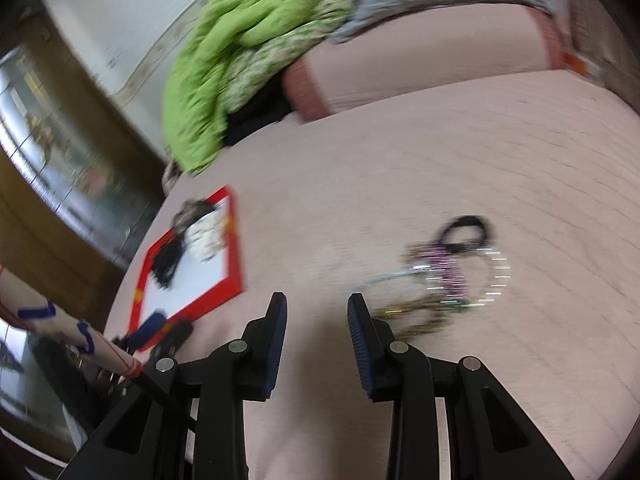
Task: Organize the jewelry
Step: 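Move both open tools toward the remaining bead bracelets, then grasp the leopard-print bead bracelet with left tool while right tool grasps purple leaf clip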
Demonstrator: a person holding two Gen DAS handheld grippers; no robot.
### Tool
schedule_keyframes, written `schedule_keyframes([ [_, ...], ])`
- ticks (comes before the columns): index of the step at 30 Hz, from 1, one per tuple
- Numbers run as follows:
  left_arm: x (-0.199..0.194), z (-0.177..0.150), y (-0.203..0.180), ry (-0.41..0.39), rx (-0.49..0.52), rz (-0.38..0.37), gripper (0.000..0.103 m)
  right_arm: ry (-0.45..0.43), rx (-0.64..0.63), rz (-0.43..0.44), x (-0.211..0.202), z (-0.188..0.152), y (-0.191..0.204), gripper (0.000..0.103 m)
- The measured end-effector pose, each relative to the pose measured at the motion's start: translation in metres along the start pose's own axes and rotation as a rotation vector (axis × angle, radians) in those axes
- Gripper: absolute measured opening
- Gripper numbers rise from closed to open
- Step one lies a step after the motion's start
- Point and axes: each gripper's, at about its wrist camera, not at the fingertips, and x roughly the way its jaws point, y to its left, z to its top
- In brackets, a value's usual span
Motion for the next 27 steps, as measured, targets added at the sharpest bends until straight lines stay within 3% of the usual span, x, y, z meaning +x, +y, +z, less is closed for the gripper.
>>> schedule_keyframes([
  [8, 0.007, -0.017, -0.046, 0.083, 0.045, -0.123, 0.048, -0.034, 0.115, -0.073, -0.019, -0.004, -0.074, 0.034],
  [17, 0.024, 0.007, -0.055, 0.136, -0.025, -0.216, 0.048, 0.005, 0.122, -0.076, -0.010, -0.002, -0.098, 0.034],
  [24, 0.056, 0.023, -0.088, 0.220, -0.027, -0.342, 0.048, 0.024, 0.186, -0.074, -0.007, -0.002, -0.119, 0.034],
  [27, 0.071, 0.026, -0.105, 0.242, -0.008, -0.344, 0.045, 0.019, 0.217, -0.066, -0.011, -0.002, -0.128, 0.034],
])
